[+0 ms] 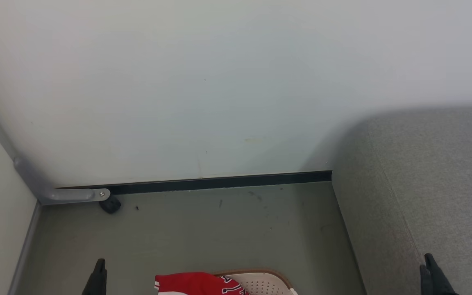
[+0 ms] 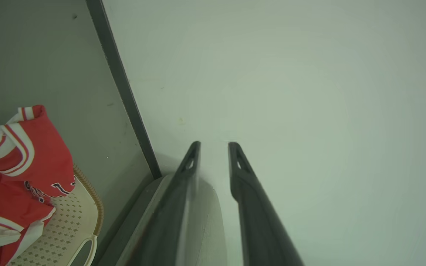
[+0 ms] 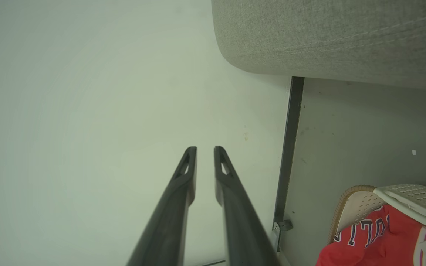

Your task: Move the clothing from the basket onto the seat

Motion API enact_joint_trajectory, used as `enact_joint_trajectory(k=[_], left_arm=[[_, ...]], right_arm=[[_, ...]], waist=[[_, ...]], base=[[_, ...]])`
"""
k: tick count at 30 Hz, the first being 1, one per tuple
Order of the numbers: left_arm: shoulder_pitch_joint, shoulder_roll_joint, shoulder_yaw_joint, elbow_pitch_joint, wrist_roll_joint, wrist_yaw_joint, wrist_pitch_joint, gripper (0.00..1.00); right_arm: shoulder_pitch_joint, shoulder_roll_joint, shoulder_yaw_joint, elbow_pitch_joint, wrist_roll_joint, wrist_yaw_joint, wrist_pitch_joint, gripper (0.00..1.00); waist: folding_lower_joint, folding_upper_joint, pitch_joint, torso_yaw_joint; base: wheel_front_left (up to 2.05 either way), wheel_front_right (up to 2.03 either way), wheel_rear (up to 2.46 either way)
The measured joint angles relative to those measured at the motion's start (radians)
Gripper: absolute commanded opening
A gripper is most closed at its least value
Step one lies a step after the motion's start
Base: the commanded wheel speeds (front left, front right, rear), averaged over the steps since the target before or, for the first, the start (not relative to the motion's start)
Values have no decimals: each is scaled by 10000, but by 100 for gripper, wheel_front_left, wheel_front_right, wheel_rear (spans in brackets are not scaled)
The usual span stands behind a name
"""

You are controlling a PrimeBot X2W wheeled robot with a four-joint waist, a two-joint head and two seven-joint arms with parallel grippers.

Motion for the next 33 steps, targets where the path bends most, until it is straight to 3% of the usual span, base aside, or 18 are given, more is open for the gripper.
enact_joint_trajectory(k=[21,33], left_arm=[[51,38,-385,-525,36,0,-729,100],[-20,362,-821,-727,1444,0,-1202,100]], right_arm=[[-140,-17,558,-385,27,2,-702,100],[-538,-493,1406,-671,-1475,2,-1166,100]], waist=[[0,0,-2,5],[0,0,11,11]], base=[[0,0,0],[0,0,0]])
